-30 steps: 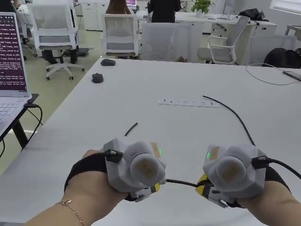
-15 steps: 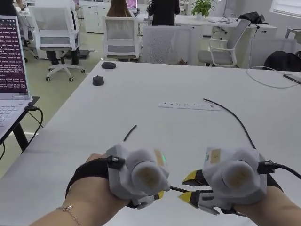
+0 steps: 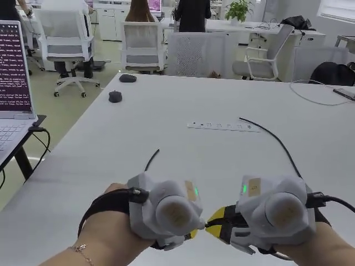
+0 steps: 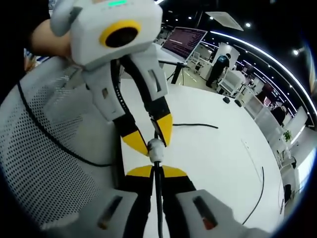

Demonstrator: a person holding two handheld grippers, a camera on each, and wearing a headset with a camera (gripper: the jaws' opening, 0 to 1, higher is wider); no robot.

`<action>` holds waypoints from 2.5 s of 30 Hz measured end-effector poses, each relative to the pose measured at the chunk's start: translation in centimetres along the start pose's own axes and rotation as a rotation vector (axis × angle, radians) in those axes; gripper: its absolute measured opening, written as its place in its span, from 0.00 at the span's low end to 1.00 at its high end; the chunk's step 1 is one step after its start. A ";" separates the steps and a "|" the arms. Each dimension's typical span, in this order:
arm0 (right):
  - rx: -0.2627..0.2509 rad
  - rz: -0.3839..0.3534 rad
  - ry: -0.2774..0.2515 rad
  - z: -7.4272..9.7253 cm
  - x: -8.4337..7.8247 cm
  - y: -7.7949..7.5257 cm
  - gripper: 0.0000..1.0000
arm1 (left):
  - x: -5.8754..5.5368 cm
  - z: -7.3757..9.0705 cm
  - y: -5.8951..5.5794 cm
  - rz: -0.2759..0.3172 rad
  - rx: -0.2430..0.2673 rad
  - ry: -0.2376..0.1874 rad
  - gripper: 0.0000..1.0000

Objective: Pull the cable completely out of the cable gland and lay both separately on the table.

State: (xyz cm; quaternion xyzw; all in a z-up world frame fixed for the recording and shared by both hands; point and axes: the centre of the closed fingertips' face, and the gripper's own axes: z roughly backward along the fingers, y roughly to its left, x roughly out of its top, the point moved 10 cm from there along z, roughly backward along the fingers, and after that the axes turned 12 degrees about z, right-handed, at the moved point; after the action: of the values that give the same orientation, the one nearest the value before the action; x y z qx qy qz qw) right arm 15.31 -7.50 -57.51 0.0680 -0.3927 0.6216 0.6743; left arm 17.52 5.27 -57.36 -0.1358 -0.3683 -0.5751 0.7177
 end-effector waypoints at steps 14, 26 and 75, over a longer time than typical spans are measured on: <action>-0.017 -0.032 0.055 0.1 -0.9 -0.3 0.03 | -0.4 0.1 0.7 0.026 0.052 0.029 0.16; -0.032 -0.031 0.225 0.0 -2.8 -0.5 0.03 | -0.5 0.2 0.8 0.041 0.059 0.032 0.16; -0.013 -0.011 0.057 0.0 -0.7 -0.2 0.03 | 0.1 0.2 0.1 -0.002 0.020 -0.007 0.16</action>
State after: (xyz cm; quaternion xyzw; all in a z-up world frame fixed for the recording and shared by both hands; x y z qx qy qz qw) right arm 15.53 -8.09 -57.92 0.0481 -0.3769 0.6169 0.6892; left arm 17.57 5.36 -57.11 -0.1304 -0.3767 -0.5718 0.7170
